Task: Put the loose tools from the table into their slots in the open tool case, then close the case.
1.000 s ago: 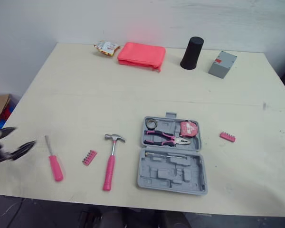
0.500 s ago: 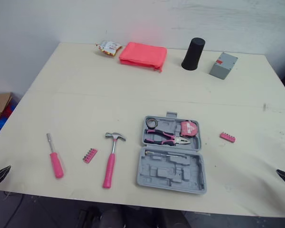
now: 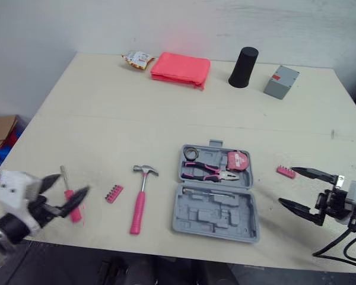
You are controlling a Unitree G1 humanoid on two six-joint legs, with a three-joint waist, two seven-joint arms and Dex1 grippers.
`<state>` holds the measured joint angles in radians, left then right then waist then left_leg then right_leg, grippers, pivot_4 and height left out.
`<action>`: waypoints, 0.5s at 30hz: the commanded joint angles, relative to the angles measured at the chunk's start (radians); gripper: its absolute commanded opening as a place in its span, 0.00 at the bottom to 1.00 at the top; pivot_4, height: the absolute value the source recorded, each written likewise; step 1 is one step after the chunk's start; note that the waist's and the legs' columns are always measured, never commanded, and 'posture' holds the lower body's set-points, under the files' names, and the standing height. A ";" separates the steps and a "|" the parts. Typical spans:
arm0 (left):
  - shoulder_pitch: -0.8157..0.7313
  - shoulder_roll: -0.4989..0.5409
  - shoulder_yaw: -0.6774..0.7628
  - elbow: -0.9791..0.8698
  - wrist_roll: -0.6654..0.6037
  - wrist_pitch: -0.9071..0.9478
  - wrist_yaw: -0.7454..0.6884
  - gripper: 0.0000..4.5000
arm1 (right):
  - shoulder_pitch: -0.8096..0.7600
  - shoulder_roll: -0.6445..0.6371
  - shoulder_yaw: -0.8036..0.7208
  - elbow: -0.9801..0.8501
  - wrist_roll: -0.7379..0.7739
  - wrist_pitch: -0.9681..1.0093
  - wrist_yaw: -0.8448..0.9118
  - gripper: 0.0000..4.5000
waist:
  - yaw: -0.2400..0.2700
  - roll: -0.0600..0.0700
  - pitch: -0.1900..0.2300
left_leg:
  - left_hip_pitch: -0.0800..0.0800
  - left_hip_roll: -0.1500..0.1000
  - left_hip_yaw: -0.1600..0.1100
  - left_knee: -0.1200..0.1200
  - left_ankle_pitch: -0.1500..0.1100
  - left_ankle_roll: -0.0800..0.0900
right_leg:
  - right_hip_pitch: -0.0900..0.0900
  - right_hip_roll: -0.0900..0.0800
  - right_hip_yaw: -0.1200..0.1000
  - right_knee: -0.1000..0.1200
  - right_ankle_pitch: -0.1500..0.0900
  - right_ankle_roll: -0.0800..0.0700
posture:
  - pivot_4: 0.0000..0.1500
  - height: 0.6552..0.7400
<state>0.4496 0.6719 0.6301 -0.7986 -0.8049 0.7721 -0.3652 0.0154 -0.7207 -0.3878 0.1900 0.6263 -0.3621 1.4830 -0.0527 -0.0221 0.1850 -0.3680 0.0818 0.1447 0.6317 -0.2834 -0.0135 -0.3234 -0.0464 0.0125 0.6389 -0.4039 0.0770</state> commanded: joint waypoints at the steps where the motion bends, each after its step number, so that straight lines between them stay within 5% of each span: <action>1: -0.029 -0.017 -0.114 -0.136 -0.033 0.099 0.135 0.99 | 0.006 0.005 0.016 -0.086 0.052 0.050 0.016 1.00 | 0.000 0.000 0.000 | 0.000 0.000 0.000 0.000 0.001 -0.001 | 0.000 0.000 0.000 -0.001 0.000 0.000 | 1.00 1.00; 9: -0.220 -0.157 -0.461 -0.187 0.043 0.323 0.466 0.99 | 0.028 0.020 0.077 -0.215 0.068 0.117 0.031 1.00 | 0.004 0.001 0.000 | 0.000 0.000 -0.001 0.001 0.001 -0.003 | 0.001 0.002 0.001 -0.001 0.000 0.000 | 1.00 1.00; 15: -0.288 -0.238 -0.598 -0.160 0.139 0.416 0.576 0.99 | 0.042 0.015 0.066 -0.234 0.067 0.131 0.014 1.00 | 0.014 0.001 0.000 | 0.000 0.000 0.000 0.002 0.002 -0.003 | 0.001 0.003 0.003 -0.001 0.000 0.000 | 1.00 1.00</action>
<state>0.1654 0.4432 0.0573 -0.9449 -0.6959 1.1732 0.1849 0.0549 -0.6977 -0.3003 -0.0070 0.6800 -0.2365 1.4975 -0.0384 -0.0213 0.1848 -0.3678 0.0815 0.1445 0.6343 -0.2815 -0.0164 -0.3227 -0.0434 0.0153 0.6375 -0.4034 0.0775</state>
